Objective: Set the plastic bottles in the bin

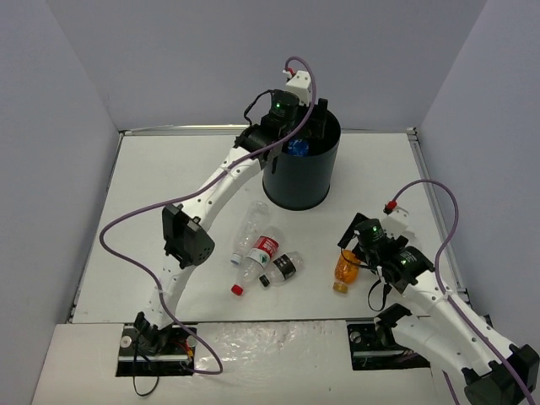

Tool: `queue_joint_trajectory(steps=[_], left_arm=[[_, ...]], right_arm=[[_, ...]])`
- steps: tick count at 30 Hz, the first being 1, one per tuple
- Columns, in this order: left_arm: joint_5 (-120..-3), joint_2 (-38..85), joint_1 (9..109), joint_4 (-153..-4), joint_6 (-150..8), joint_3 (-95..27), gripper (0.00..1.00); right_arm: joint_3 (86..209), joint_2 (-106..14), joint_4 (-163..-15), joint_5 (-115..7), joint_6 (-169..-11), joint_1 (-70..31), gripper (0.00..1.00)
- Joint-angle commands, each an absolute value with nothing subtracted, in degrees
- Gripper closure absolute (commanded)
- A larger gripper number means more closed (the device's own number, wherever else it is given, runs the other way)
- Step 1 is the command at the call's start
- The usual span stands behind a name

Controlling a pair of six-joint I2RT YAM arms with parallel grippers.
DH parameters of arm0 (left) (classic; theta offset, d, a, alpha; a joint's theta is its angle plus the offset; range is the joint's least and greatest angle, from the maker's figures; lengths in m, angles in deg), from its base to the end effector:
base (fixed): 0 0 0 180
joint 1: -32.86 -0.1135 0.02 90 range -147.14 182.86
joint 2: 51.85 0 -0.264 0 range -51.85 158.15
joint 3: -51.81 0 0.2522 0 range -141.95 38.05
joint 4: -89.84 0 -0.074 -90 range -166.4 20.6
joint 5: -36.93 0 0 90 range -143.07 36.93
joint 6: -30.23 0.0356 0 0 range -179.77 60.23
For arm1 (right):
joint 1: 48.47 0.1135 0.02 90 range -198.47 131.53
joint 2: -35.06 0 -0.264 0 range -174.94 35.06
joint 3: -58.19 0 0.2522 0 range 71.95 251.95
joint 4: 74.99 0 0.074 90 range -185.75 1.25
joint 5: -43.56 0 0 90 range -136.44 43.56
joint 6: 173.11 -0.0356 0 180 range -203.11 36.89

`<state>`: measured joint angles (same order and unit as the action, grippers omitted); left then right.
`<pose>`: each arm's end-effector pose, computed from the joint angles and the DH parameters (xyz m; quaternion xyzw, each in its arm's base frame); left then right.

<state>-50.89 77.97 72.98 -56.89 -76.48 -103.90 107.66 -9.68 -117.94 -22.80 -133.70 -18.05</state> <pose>0.4020 -0.3370 0.4123 0.1401 0.7379 -0.3015 0.5873 0.1517 0.0725 0.2542 0.2423 0.8513 0.1375 0.4447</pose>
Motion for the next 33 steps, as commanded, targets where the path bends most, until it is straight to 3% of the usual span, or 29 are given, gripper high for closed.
queue_joint_trajectory(steps=[1,5,9,14,17,20,25,31,33], left_arm=[[-50.9,65.2,73.0,-57.9,-75.7,-108.5,0.03],[-48.5,59.1,73.0,-53.4,-74.7,-105.3,0.03],[-37.4,44.2,72.7,-48.2,-73.6,-90.5,0.03],[-22.6,15.3,69.2,-49.6,-81.2,-51.7,0.03],[-24.2,5.2,64.4,-46.8,-92.5,-32.5,0.03],[-27.4,-1.6,61.4,-44.1,-99.3,-21.4,0.03],[-27.6,-1.8,61.2,-40.0,-100.4,-19.3,0.03],[-30.7,-0.6,61.2,-42.7,-99.7,-19.8,0.03],[-31.1,-0.2,61.2,-42.9,-99.5,-19.5,0.03]], right_arm=[[106.5,-12.4,-111.6,-24.6,-133.6,-18.0,0.0],[105.7,-15.6,-109.2,-25.2,-133.0,-18.0,0.0],[104.4,-19.0,-107.0,-26.1,-133.8,-18.1,0.0],[101.9,-20.8,-106.2,-25.2,-136.1,-18.1,0.0],[100.4,-22.2,-105.6,-24.8,-137.4,-18.3,0.0],[99.5,-23.3,-103.8,-24.9,-137.6,-18.3,0.01],[99.3,-24.7,-102.9,-25.0,-137.2,-18.3,0.22],[99.9,-22.8,-102.9,-25.9,-135.9,-18.3,0.61],[102.4,-21.3,-103.0,-26.8,-133.6,-18.4,0.64]])
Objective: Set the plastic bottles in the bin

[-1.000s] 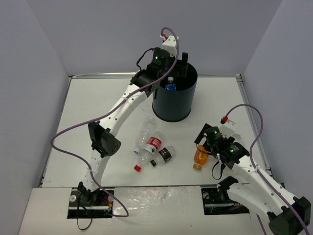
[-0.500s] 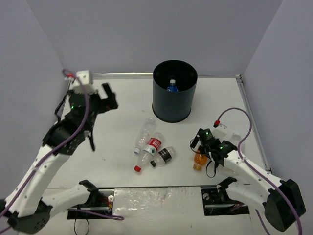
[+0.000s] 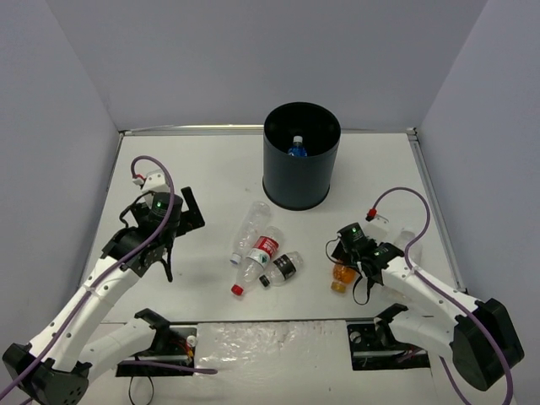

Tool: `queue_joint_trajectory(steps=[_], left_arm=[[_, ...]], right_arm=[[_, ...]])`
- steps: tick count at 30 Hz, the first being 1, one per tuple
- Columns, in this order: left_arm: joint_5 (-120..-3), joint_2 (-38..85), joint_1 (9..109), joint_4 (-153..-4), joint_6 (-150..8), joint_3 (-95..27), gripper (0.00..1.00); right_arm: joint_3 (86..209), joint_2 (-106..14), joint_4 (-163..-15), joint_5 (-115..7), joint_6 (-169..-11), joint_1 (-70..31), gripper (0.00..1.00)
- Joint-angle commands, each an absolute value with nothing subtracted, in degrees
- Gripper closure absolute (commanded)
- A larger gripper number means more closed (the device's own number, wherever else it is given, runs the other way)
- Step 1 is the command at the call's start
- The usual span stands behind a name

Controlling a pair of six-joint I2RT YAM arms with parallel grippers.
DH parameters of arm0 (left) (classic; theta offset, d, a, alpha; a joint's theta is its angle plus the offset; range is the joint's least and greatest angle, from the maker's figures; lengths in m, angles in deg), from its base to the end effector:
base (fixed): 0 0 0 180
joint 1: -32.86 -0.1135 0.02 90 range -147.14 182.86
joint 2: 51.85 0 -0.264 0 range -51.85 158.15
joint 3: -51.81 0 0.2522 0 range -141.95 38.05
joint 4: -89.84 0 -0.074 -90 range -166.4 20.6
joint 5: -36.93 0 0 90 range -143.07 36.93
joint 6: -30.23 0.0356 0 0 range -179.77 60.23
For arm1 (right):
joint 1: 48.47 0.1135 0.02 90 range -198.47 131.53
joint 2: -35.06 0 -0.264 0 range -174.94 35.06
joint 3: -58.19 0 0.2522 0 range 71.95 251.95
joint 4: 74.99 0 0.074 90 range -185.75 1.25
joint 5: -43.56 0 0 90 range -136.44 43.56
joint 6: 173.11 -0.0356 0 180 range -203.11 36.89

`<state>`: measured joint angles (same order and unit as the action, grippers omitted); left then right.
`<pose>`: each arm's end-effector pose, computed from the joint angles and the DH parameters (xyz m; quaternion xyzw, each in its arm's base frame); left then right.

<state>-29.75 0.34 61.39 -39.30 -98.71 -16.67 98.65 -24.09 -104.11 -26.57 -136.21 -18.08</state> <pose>0.1720 -0.0775 0.3323 -0.1723 0.8549 -0.1042 0.4781 0.1749 0.0886 0.1797 0.2418 0.8888 0.1159 0.3717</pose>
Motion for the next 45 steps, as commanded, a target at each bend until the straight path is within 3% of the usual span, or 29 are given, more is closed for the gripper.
queue_joint_trajectory(steps=[1,8,12,18,27,33,35,38,45], left_arm=[[-31.2,0.0,61.2,-43.0,-99.3,-19.2,0.03],[-34.3,2.6,61.2,-44.3,-98.4,-18.6,0.03],[-37.5,3.9,61.2,-47.0,-97.6,-17.6,0.03],[-40.0,6.0,61.2,-48.6,-97.2,-16.5,0.03],[-39.9,6.8,61.0,-49.6,-96.7,-15.8,0.03],[-38.8,7.9,61.0,-49.4,-95.8,-15.7,0.03],[-39.3,8.5,60.9,-49.7,-95.5,-15.8,0.03],[-40.7,9.1,61.0,-49.8,-95.4,-16.0,0.03],[-45.9,9.7,61.0,-52.4,-92.8,-15.5,0.03]], right_arm=[[104.6,-20.4,-103.1,-27.3,-131.7,-18.4,0.64],[124.3,-17.5,-102.7,-25.0,-118.0,-17.8,0.63],[140.2,-23.3,-100.0,-19.8,-111.6,-17.8,0.63],[161.1,-44.1,-97.6,-9.2,-102.7,-17.8,0.6],[180.6,-66.3,-95.5,-10.1,-96.9,-19.0,0.56],[182.2,-70.6,-95.4,-11.5,-98.8,-19.8,0.26],[182.8,-70.9,-95.5,-12.9,-98.8,-19.9,0.21],[185.1,-70.5,-95.6,-14.9,-98.5,-19.8,0.01],[184.0,-63.4,-96.1,-16.4,-97.1,-19.8,0.0]])
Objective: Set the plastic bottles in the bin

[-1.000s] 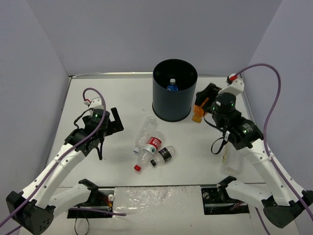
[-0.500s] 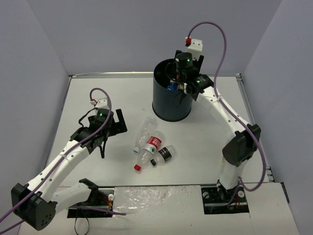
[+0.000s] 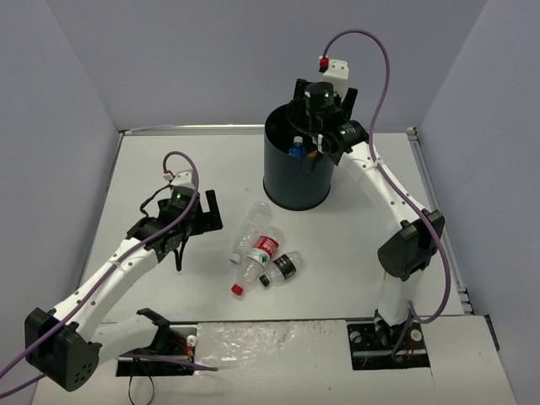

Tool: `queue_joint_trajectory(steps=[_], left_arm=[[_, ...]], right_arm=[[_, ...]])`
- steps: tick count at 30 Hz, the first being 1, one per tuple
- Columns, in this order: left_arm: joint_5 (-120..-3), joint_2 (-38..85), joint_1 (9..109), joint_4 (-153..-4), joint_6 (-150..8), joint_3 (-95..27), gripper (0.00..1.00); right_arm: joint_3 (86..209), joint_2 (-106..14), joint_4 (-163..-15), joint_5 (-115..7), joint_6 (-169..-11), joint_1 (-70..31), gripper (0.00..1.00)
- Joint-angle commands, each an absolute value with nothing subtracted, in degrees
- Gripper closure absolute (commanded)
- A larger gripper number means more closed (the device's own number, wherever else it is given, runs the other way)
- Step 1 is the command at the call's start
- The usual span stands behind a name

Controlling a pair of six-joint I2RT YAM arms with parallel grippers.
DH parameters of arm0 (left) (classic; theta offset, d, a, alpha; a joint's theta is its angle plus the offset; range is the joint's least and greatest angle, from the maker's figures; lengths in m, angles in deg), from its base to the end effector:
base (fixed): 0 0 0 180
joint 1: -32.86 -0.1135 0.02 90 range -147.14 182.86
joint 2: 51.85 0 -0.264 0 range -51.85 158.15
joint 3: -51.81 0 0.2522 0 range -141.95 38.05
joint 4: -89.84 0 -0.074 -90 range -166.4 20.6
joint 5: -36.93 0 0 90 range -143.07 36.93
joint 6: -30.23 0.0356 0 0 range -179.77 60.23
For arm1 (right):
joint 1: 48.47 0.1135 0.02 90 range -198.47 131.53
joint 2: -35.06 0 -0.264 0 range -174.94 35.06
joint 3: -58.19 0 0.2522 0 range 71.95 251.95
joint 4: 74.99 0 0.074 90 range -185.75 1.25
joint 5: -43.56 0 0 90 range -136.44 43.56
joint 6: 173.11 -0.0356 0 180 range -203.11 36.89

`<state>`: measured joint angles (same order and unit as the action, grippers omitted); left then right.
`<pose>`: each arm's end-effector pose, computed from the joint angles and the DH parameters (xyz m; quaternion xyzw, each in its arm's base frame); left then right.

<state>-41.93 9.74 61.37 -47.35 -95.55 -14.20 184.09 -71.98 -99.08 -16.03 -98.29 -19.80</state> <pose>0.2065 -0.1043 0.2975 -0.0990 0.8915 -0.1565 0.4133 0.3950 0.1954 0.4379 0.0919 0.7286 0.0632 0.6758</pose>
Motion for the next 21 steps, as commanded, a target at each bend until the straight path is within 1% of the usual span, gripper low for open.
queue_joint_trajectory(steps=[1,3,7,10,12,16,17,21], left_arm=[[-47.7,10.1,61.0,-53.4,-92.6,-15.4,0.03],[-49.4,10.7,61.1,-54.4,-91.8,-15.3,0.03],[-56.7,14.7,61.3,-58.5,-89.3,-15.5,0.03],[-61.0,20.2,62.3,-62.4,-88.2,-16.4,0.03],[-61.2,25.9,64.0,-62.1,-86.8,-19.9,0.03],[-58.1,34.8,67.9,-60.3,-84.5,-25.1,0.03],[-57.7,36.6,68.7,-59.8,-84.3,-27.5,0.03],[-55.3,45.2,69.2,-56.5,-84.4,-33.5,0.03]], right_arm=[[181.8,-59.9,-96.1,-15.7,-97.6,-19.9,0.0],[176.4,-53.5,-96.2,-14.8,-98.8,-19.8,0.0],[157.3,-34.2,-96.3,-10.5,-103.4,-19.9,0.0],[143.5,-20.2,-97.0,-6.2,-109.0,-20.0,0.0],[133.5,-14.3,-99.5,-5.7,-112.8,-20.0,0.0],[125.7,-6.7,-104.7,-6.8,-119.0,-20.1,0.0],[123.1,-6.0,-105.9,-7.4,-120.0,-20.0,0.0],[119.4,-5.1,-107.0,-12.6,-122.0,-20.0,0.0]])
